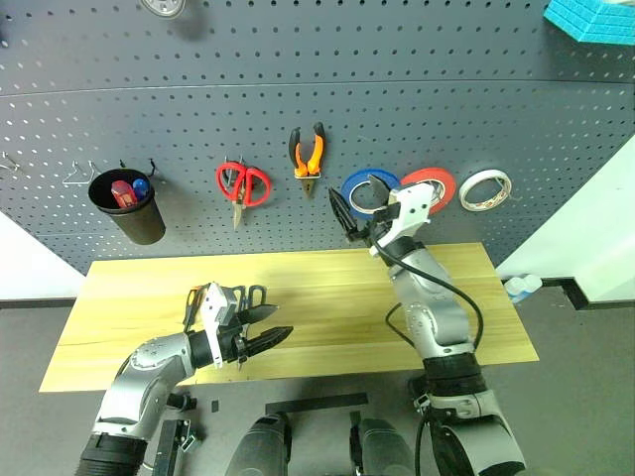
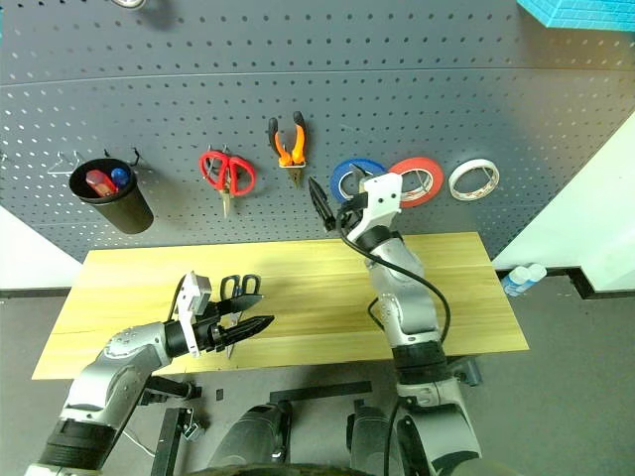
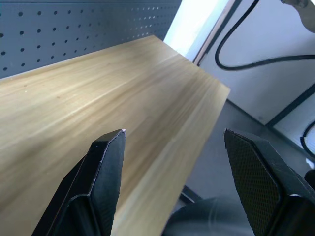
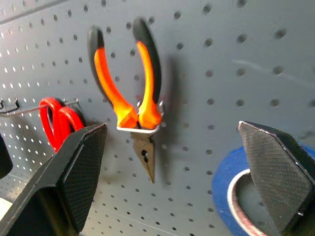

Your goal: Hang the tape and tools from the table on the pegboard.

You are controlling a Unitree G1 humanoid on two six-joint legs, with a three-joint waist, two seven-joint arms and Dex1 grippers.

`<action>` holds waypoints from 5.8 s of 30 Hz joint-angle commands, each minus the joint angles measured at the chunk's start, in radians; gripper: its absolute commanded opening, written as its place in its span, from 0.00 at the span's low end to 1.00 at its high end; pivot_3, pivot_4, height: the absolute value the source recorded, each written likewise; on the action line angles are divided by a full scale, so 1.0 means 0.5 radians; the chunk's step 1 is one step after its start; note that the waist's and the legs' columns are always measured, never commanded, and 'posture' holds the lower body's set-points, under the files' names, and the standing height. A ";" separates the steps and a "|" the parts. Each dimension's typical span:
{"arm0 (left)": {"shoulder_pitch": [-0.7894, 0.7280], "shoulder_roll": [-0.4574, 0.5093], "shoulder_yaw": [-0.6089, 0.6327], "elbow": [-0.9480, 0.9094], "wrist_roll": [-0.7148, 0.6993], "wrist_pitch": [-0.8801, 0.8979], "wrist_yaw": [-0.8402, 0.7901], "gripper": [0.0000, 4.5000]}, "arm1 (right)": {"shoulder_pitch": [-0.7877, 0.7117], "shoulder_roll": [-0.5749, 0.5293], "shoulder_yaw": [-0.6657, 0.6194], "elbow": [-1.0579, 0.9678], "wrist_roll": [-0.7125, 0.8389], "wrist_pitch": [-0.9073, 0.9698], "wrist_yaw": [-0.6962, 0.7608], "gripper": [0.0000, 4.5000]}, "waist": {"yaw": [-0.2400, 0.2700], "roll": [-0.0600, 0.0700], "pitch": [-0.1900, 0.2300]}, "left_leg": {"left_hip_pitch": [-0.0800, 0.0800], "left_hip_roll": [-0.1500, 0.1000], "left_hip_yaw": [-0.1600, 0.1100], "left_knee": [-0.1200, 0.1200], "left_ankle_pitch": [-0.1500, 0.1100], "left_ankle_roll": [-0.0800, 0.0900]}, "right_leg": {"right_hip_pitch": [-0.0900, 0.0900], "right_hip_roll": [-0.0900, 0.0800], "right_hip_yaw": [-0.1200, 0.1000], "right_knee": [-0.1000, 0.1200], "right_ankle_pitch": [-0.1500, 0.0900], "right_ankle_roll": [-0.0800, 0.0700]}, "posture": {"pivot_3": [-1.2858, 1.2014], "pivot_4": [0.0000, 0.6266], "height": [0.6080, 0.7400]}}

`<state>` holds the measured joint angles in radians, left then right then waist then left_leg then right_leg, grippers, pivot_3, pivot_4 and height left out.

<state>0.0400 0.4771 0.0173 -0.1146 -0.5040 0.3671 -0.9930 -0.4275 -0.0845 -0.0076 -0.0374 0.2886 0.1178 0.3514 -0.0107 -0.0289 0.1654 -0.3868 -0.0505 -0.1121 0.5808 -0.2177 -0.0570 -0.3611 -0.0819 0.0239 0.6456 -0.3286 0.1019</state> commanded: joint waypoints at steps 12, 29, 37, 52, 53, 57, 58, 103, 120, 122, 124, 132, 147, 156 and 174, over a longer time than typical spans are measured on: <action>0.017 0.077 0.147 -0.073 -0.088 0.008 0.039 0.74 | 0.084 -0.548 -0.340 -0.473 0.717 0.694 0.422 0.99 | 0.001 0.001 0.000 | -0.001 0.003 0.000 0.000 -0.001 0.002 | 0.009 0.000 0.000 -0.009 -0.002 -0.003 | 0.54 0.25 0.98; 0.180 0.156 0.396 -0.147 -0.172 0.092 0.164 0.74 | 0.223 -0.897 -0.334 -0.529 1.044 1.005 0.944 0.99 | 0.051 0.002 -0.001 | -0.005 0.008 0.002 0.000 -0.005 0.009 | 0.013 0.001 -0.001 -0.024 -0.001 -0.004 | 0.57 0.23 0.98; 0.231 0.132 0.568 -0.463 -0.323 0.456 0.590 0.74 | 0.181 -1.075 -0.400 -0.455 1.097 1.014 1.197 0.99 | 0.108 0.002 -0.003 | -0.007 0.008 0.002 0.002 -0.005 0.010 | 0.013 0.001 -0.002 -0.027 0.000 -0.004 | 0.58 0.21 0.98; 0.077 -0.083 0.398 -0.189 0.082 0.351 1.089 0.74 | 0.075 -1.116 -0.371 -0.435 1.061 0.997 1.256 0.99 | 0.175 0.001 -0.017 | -0.008 0.008 0.005 0.011 -0.007 0.012 | 0.013 0.004 -0.003 -0.027 0.000 -0.004 | 0.58 0.19 0.98; 0.041 -0.098 0.378 -0.145 0.121 0.353 1.129 0.74 | 0.064 -1.124 -0.377 -0.445 1.073 1.006 1.263 0.99 | 0.179 0.001 -0.018 | -0.009 0.008 0.005 0.015 -0.009 0.014 | 0.012 0.005 -0.003 -0.027 0.000 -0.004 | 0.58 0.19 0.98; -0.104 -0.170 0.308 0.039 0.264 0.304 1.250 0.74 | 0.029 -1.163 -0.412 -0.486 1.111 1.024 1.279 0.99 | 0.207 0.000 -0.021 | -0.009 0.008 0.007 0.022 -0.012 0.018 | 0.013 0.005 -0.003 -0.027 0.001 -0.003 | 0.57 0.19 0.98; -0.149 -0.202 0.292 0.094 0.286 0.316 1.288 0.74 | 0.015 -1.177 -0.428 -0.496 1.121 1.027 1.276 0.99 | 0.209 0.000 -0.022 | -0.009 0.008 0.008 0.022 -0.012 0.018 | 0.013 0.005 -0.003 -0.027 0.001 -0.003 | 0.57 0.19 0.98; -0.724 -0.740 -0.025 1.156 0.883 0.560 1.866 0.74 | 0.039 -1.237 -0.536 -0.694 1.206 1.040 1.028 0.99 | 0.098 0.008 -0.049 | -0.010 0.006 0.010 0.033 -0.012 0.020 | 0.019 0.006 -0.002 -0.016 0.003 0.000 | 0.51 0.22 0.98; -0.741 -0.874 0.203 1.252 0.817 0.777 2.008 0.74 | 0.066 -1.265 -0.583 -0.722 1.218 1.050 0.948 0.99 | 0.079 0.021 -0.056 | -0.007 0.005 0.010 0.035 -0.013 0.020 | 0.022 0.005 -0.002 -0.014 0.003 0.001 | 0.51 0.24 0.98; -0.738 -0.879 0.204 1.259 0.826 0.801 2.028 0.70 | 0.061 -1.260 -0.576 -0.718 1.213 1.046 0.945 1.00 | 0.066 0.023 -0.058 | -0.006 0.005 0.010 0.035 -0.013 0.020 | 0.022 0.005 -0.002 -0.013 0.003 0.001 | 0.51 0.24 0.98; -0.731 -0.885 0.187 1.264 0.844 0.863 2.054 0.60 | 0.051 -1.255 -0.567 -0.710 1.206 1.041 0.943 1.00 | 0.046 0.026 -0.060 | -0.006 0.005 0.010 0.035 -0.013 0.020 | 0.024 0.005 -0.002 -0.013 0.003 0.001 | 0.51 0.24 0.98; -0.722 -0.911 0.191 1.251 0.854 0.999 2.093 0.16 | 0.020 -1.245 -0.547 -0.690 1.193 1.027 0.941 1.00 | 0.043 0.037 -0.066 | 0.014 0.002 0.009 0.034 -0.014 0.022 | 0.044 0.004 -0.003 -0.016 0.001 0.005 | 0.51 0.22 0.98; -0.714 -0.926 0.179 1.193 0.812 0.876 1.968 0.15 | 0.039 -1.223 -0.522 -0.681 1.143 0.995 0.927 1.00 | 0.046 0.039 -0.068 | 0.024 -0.007 0.008 0.032 -0.019 0.029 | 0.052 -0.005 -0.003 -0.025 -0.003 0.011 | 0.51 0.21 0.98; -0.638 -0.877 0.026 1.068 0.865 0.700 1.770 0.14 | 0.051 -1.208 -0.503 -0.688 1.122 0.988 0.917 1.00 | 0.048 0.038 -0.067 | 0.017 -0.011 0.008 0.031 -0.021 0.032 | 0.050 -0.012 -0.004 -0.031 -0.004 0.013 | 0.51 0.21 0.98; -0.499 -0.739 -0.221 0.738 0.921 0.532 1.488 0.14 | 0.071 -1.208 -0.499 -0.674 1.080 0.979 0.922 1.00 | 0.045 0.036 -0.066 | -0.012 -0.012 0.006 0.032 -0.021 0.032 | 0.026 -0.011 -0.004 -0.029 -0.004 0.014 | 0.51 0.21 0.98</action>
<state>-0.2171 0.0933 -0.0716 0.2998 -0.0528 0.6500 -0.2290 -0.3881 -0.6924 -0.2456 -0.3661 0.8267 0.6275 0.8109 0.0120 -0.0108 0.1325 -0.3934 -0.0563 -0.1089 0.5967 -0.2280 -0.0407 -0.3487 -0.0876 0.0218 0.6309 -0.3307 0.1087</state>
